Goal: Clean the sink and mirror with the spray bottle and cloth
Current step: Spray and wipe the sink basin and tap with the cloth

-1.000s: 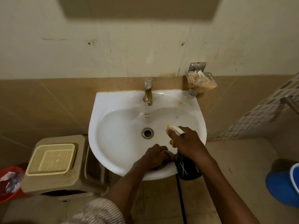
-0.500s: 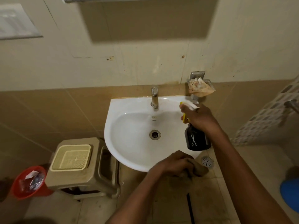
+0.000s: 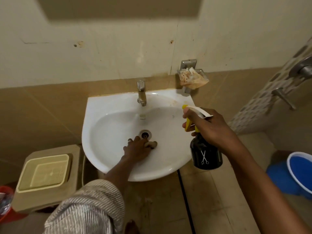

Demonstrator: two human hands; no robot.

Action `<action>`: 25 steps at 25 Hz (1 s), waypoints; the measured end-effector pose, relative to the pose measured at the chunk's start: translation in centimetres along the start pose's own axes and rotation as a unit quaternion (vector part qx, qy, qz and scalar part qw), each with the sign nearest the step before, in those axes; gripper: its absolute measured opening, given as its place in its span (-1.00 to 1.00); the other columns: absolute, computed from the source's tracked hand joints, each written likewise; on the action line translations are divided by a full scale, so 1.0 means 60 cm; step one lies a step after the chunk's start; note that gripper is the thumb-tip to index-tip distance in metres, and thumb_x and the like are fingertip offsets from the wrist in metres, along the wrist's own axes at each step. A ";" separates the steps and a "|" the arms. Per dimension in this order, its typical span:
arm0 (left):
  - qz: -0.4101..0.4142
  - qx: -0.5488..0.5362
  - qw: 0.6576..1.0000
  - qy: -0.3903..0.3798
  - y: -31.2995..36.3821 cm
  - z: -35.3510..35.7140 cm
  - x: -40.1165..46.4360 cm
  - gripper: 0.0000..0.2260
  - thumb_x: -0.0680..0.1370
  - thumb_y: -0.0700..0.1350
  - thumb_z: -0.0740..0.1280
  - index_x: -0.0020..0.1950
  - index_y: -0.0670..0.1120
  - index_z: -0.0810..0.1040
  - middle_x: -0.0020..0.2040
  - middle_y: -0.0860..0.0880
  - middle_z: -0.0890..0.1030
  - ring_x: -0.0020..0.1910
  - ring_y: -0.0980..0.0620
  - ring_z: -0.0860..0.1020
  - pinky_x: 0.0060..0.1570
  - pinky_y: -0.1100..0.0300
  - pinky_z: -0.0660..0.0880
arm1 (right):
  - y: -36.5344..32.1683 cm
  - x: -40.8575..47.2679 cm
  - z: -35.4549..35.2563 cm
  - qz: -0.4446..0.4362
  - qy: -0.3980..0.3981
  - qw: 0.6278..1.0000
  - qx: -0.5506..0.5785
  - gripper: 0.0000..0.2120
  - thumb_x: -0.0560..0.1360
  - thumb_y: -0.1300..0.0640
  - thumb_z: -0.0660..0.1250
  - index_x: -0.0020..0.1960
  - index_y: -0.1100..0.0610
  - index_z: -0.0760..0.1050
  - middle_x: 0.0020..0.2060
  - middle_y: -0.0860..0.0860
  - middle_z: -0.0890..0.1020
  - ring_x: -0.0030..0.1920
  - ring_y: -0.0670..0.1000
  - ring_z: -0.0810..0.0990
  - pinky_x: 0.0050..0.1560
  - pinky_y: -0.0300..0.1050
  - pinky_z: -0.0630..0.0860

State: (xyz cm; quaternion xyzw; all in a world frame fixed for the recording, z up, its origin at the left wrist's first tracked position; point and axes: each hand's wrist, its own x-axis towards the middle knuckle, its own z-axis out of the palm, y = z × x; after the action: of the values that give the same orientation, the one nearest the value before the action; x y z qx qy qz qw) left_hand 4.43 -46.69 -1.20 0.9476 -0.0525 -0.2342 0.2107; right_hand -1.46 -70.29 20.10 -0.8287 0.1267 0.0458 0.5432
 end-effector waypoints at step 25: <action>-0.142 -0.206 0.965 0.083 0.105 -0.001 -0.037 -0.70 0.43 0.08 0.39 0.10 -0.02 0.61 -0.01 -0.07 0.63 -0.02 -0.13 0.60 -0.02 0.07 0.49 | 0.026 -0.018 -0.080 0.041 0.071 0.993 0.089 -0.73 0.60 -0.10 0.38 -0.01 0.09 0.70 -0.18 0.13 0.79 -0.10 0.08 0.80 -0.10 -0.04 0.71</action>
State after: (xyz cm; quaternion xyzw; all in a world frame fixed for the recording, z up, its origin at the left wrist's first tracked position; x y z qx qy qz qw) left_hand 2.49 -51.96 2.44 0.8977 0.1493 -0.1882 0.3693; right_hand -3.17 -75.07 20.89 -0.7727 0.2020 -0.0020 0.6018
